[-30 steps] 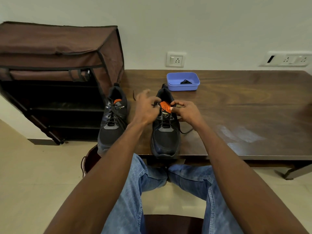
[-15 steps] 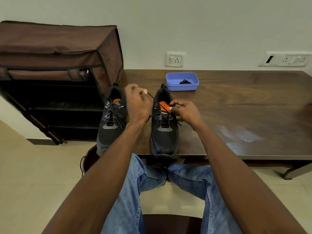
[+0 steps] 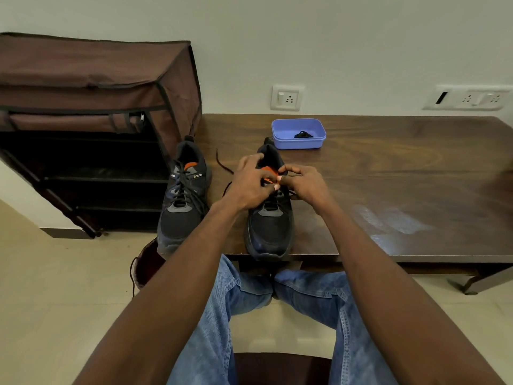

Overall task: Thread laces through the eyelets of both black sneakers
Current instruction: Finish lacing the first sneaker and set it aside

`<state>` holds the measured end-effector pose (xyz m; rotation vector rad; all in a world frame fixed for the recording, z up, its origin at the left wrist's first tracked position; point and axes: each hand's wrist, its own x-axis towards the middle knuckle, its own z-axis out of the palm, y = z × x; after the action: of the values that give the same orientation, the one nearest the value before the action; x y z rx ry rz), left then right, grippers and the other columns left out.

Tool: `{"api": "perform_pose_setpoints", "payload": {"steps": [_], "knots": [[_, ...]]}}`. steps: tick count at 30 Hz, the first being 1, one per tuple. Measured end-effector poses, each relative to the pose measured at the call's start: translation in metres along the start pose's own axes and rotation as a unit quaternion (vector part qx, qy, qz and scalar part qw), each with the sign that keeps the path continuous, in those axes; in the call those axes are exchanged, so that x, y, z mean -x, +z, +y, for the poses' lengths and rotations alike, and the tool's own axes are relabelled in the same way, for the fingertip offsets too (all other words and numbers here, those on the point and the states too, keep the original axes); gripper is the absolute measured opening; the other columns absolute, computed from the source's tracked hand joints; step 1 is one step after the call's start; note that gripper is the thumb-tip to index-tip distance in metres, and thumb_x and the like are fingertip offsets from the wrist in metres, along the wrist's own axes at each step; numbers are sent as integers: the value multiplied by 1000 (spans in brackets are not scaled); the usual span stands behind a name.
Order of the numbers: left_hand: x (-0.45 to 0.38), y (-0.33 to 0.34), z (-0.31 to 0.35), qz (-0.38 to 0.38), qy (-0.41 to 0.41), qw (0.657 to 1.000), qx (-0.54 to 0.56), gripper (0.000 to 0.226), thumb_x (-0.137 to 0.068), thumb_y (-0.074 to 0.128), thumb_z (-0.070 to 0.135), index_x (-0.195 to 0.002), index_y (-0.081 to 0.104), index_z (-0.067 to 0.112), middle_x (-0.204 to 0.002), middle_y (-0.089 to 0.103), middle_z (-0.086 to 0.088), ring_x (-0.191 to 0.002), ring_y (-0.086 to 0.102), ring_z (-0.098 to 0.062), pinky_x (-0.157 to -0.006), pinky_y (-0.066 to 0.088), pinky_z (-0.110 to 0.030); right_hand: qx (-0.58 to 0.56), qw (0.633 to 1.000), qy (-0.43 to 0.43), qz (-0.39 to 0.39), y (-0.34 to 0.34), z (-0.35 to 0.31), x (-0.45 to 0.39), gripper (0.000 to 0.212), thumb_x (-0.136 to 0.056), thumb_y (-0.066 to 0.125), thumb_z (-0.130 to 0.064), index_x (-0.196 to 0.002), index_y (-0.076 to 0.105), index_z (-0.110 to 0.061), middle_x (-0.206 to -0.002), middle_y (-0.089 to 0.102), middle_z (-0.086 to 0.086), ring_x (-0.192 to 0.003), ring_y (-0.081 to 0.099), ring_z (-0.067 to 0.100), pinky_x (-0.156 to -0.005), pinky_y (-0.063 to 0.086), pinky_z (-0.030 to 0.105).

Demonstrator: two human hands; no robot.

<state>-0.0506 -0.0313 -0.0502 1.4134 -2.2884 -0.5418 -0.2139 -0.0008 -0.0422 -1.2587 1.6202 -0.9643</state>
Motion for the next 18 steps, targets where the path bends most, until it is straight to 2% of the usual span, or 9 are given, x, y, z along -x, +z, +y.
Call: {"api": "perform_pose_setpoints", "payload": {"steps": [3,5,8,10,12,14,16,18], "knots": [[1,1,1,-23,-8,999,46,14,-93,68,23,-94,74,11,-154,35,-11,-142,30,-27,-116,26,-39,-1,1000,5,-3,1,1,-2,15,-88,71,-17,-102,73,-21,-103,73,9,-84,68,14,-64,56,24],[2,-1,3,-7,-12,997,79,14,-93,65,15,-79,62,17,-150,40,-9,-138,38,-23,-111,33,-34,-5,1000,7,-4,1,1,-3,16,-89,71,-16,-103,73,-21,-102,74,10,-84,69,15,-69,58,28],[5,-5,2,42,-22,990,132,20,-93,62,7,-77,55,18,-143,47,-9,-132,46,-20,-106,40,-31,-22,1000,11,-7,2,3,-4,15,-88,71,-15,-100,73,-25,-103,74,9,-85,70,15,-75,61,32],[5,-7,1,83,-49,977,192,17,-95,59,6,-81,54,14,-133,52,-6,-116,57,-17,-89,48,-17,-20,1000,14,-6,2,4,-5,17,-88,72,-15,-100,73,-28,-105,73,6,-89,72,17,-79,62,36],[4,-11,0,130,-114,944,279,10,-99,54,5,-91,53,11,-121,55,-4,-100,62,-15,-69,51,-9,-19,1000,15,-3,2,3,-6,18,-87,73,-16,-98,73,-30,-106,73,5,-92,73,19,-83,61,41],[2,-16,-6,188,-185,878,400,13,-101,48,5,-92,51,13,-110,57,-5,-97,68,-19,-68,58,-20,-19,1000,15,-3,2,3,-6,17,-88,73,-15,-97,72,-30,-107,72,4,-94,72,19,-83,61,41],[4,-24,-14,264,-239,829,431,17,-100,46,3,-89,50,15,-103,57,-6,-90,70,-19,-72,62,-34,-10,1000,13,-1,2,3,-6,17,-88,72,-16,-99,72,-30,-107,72,3,-95,71,18,-82,61,37],[9,-30,-22,312,-276,845,336,13,-95,49,2,-99,55,12,-106,58,-5,-93,65,-20,-85,58,-38,10,1000,4,5,2,4,-7,18,-88,72,-18,-101,73,-30,-105,72,0,-94,71,16,-82,60,36]]}}
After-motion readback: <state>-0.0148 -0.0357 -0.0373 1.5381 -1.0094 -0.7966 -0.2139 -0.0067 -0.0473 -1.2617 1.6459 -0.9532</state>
